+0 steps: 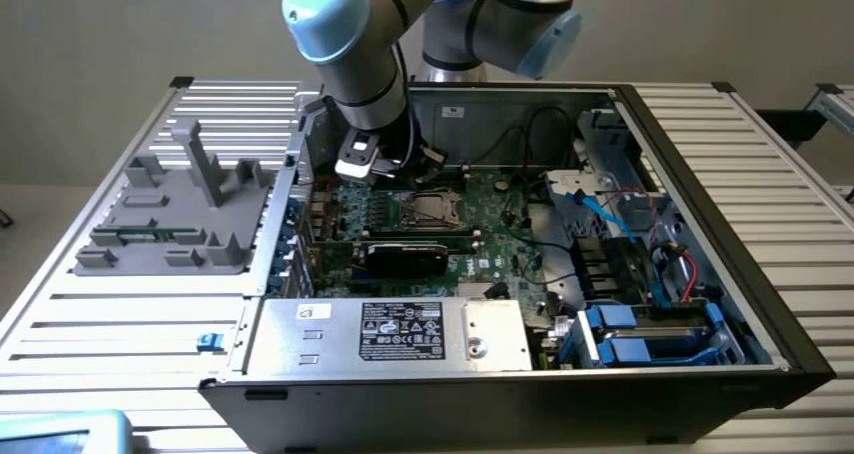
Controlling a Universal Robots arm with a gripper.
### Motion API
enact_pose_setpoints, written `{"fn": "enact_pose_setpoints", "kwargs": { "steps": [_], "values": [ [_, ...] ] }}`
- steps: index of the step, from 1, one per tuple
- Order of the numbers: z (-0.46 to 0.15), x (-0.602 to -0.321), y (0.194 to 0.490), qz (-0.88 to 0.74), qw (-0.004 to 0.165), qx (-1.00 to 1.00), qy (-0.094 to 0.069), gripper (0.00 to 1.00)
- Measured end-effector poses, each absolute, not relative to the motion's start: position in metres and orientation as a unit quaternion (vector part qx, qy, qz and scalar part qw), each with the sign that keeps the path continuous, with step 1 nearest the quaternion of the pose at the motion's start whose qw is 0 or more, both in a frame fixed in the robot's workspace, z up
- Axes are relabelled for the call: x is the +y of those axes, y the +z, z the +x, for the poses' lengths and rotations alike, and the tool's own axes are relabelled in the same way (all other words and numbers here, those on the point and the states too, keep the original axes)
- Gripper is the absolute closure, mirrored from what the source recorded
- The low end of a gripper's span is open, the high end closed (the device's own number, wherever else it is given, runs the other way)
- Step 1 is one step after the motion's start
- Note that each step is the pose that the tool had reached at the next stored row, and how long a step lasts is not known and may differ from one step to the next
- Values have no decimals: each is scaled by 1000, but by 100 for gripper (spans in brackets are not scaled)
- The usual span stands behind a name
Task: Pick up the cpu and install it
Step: 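Install the first cpu locking lever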
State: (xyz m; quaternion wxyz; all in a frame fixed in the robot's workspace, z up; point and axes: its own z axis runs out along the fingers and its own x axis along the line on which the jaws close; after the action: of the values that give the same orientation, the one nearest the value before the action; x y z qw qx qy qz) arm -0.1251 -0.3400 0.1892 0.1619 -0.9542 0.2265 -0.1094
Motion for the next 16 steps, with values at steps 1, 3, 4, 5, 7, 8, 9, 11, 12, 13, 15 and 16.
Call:
{"fn": "enact_pose_setpoints", "kwargs": {
  "steps": [1,3,4,5,7,8,9,11,12,13,15,16],
  "values": [
    [-125,-340,189,-954,161,227,-110,89],
    [-125,-340,189,-954,160,228,-110,89],
    [-124,-340,189,-954,159,228,-110,89],
    [-123,-340,189,-954,159,228,-110,89],
    [-122,-340,189,-954,158,228,-110,89],
    [-121,-340,189,-954,158,228,-110,89],
    [-121,-340,189,-954,158,228,-111,89],
    [-120,-340,189,-955,157,228,-111,89],
    [-119,-340,189,-955,156,228,-111,89],
    [-119,-340,189,-955,155,228,-111,89],
    [-118,-340,189,-955,154,228,-112,89],
    [-118,-340,189,-955,153,228,-112,89]
  ]
}}
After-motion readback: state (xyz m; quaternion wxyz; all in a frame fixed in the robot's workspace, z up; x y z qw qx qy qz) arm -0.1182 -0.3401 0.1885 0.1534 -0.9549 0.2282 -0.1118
